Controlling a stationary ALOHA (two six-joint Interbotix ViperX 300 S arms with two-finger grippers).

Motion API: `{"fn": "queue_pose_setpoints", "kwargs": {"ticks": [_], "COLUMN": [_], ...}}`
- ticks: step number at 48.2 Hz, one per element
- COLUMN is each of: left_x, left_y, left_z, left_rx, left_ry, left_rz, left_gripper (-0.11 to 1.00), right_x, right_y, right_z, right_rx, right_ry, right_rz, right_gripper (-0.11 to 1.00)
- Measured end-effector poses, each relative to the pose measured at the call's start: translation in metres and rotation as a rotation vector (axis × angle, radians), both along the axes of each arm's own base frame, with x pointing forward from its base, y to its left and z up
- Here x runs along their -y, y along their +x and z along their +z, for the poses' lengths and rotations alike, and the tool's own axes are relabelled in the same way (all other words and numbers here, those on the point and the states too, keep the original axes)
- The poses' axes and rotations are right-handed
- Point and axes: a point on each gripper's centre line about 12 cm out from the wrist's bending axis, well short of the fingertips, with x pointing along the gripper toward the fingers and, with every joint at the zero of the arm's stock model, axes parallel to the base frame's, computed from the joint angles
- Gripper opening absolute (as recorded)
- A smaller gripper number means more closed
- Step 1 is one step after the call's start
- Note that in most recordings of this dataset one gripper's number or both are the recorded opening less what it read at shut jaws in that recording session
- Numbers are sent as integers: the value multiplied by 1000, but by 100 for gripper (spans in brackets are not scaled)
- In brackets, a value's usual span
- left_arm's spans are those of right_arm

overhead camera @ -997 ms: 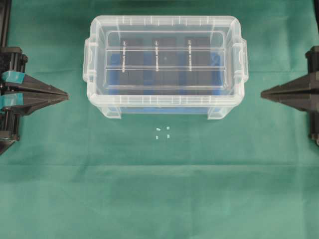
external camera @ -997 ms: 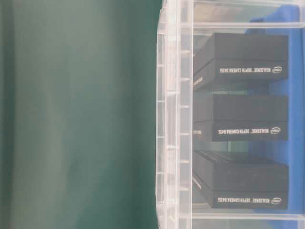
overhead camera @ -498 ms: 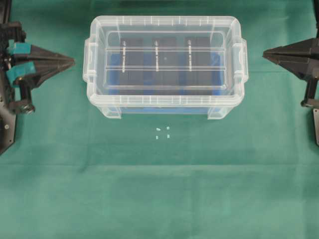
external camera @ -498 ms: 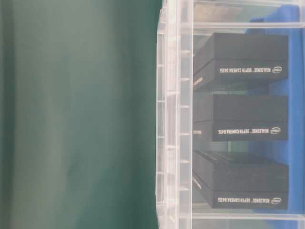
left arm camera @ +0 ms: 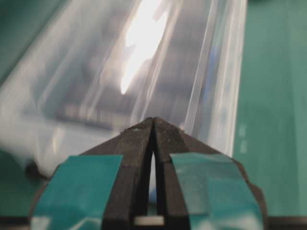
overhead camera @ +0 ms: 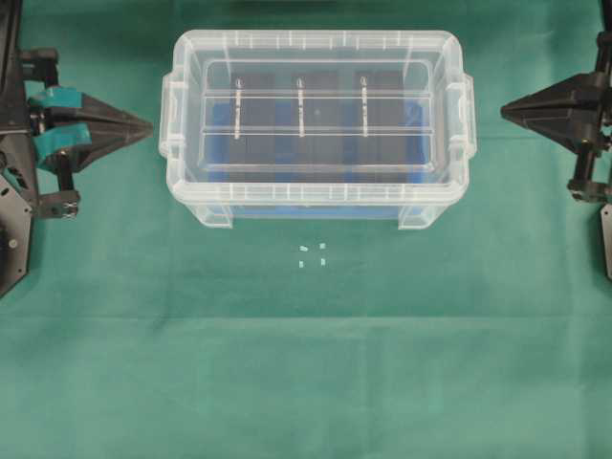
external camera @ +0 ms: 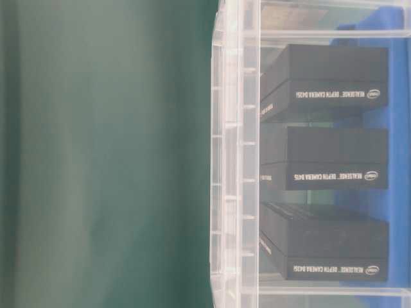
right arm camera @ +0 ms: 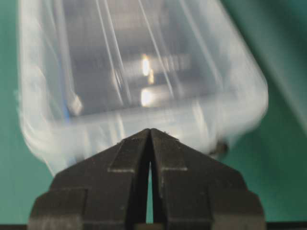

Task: Clamp the lid of the box with both arms, then lift and open it.
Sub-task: 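Rotate both grippers downward beside the box's left and right ends, then move both grippers inward to the lid rim at each box end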

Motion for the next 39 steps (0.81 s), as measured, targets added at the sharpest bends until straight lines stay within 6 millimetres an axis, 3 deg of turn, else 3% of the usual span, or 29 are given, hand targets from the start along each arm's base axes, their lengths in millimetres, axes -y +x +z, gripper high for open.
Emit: {"fn": "queue_pose_setpoints", "kwargs": {"ticks": [17, 25, 39], "left_x": [-9, -9, -9], "left_y": [-3, -5, -7], "left_z": [-25, -35, -35], "left_rx": [-329, -449, -478], "left_ry": [-107, -155, -169], "left_rz": [51, 68, 75], "left_gripper": [1, 1, 1], "right_x": [3, 4, 6], "right_y": [2, 2, 4], "right_z": [-49, -56, -52], "right_rx": [-422, -501, -515], "right_ry": [145, 161, 157], "right_rz": [-17, -17, -19], "right_gripper": [0, 0, 0]}}
